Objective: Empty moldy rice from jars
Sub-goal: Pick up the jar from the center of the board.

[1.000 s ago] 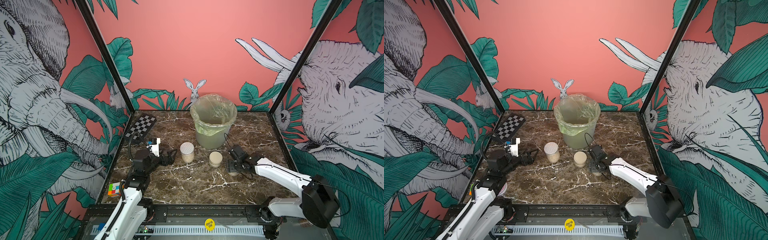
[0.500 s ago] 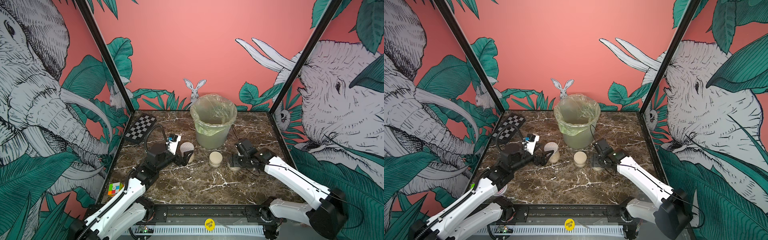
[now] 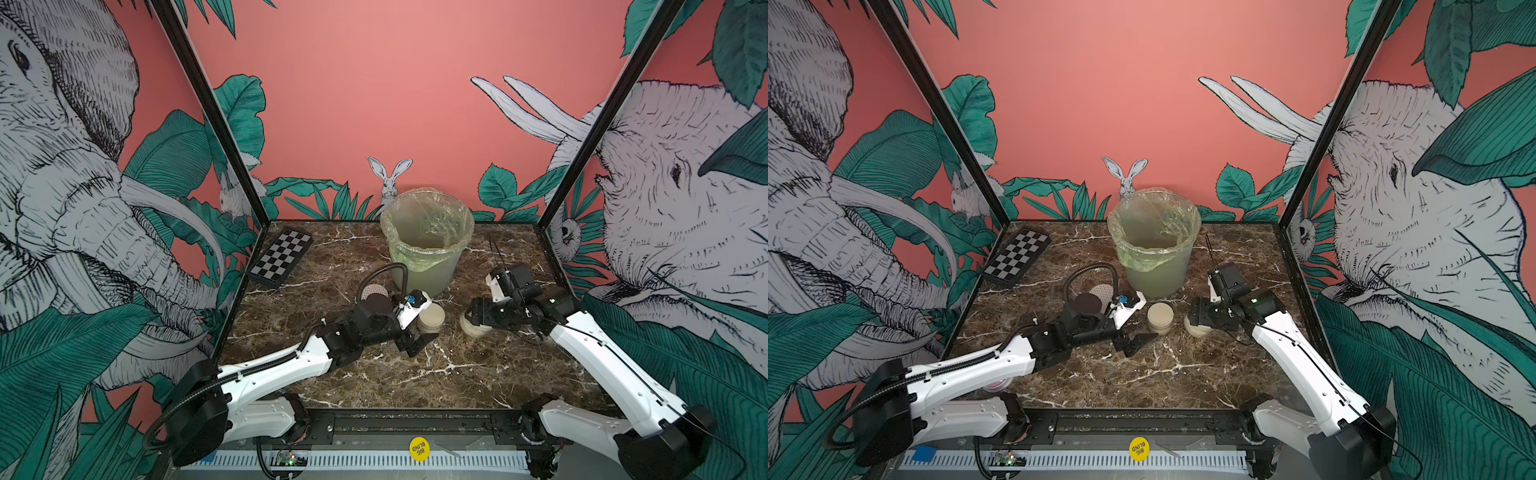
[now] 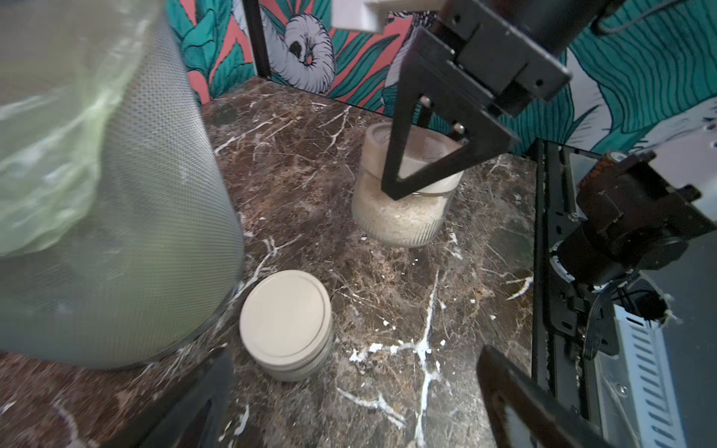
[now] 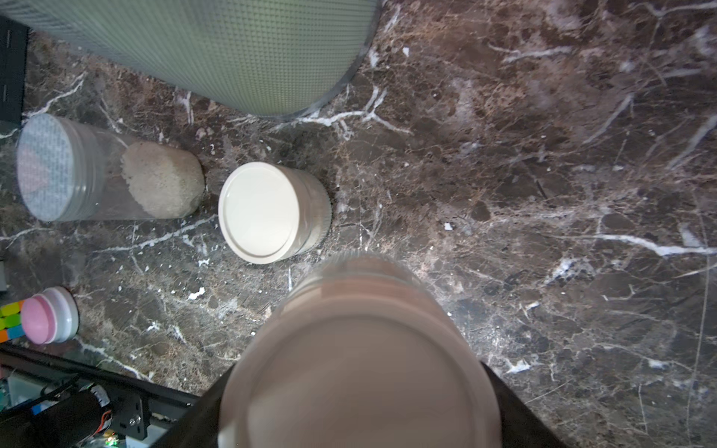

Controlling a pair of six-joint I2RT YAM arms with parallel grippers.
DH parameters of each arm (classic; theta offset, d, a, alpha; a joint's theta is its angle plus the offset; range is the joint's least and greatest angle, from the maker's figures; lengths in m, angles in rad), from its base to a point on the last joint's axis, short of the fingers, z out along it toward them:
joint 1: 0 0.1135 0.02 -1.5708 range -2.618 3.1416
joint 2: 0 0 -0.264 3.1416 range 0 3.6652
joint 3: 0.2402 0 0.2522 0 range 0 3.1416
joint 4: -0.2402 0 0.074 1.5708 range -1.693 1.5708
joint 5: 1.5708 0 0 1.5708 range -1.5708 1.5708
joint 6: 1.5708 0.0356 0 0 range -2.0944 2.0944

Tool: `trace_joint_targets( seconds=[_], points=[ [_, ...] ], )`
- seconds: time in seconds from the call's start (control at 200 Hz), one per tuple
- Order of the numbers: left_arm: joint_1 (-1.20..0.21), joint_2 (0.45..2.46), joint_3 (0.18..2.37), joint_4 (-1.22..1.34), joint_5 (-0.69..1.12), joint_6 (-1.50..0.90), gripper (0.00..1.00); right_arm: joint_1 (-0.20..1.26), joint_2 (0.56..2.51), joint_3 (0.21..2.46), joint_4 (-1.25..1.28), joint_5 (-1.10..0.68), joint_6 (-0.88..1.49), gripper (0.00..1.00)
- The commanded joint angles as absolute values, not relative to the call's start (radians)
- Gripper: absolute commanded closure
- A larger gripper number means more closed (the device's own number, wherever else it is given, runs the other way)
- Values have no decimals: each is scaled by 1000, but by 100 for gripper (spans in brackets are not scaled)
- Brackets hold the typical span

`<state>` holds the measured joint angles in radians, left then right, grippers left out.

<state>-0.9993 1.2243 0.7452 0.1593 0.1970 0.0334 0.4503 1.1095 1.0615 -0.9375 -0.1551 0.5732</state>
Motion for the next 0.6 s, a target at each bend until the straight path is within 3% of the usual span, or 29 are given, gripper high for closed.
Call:
trace_joint_targets(
  seconds=[0.0, 0.595],
  points=[
    [-1028, 1266, 798, 212, 186, 107, 0, 445, 1089, 1109, -952, -185, 558, 51],
    [-1050, 1407, 851, 321, 250, 195, 0, 444, 1078, 1087, -992, -252, 604, 51]
  ],
)
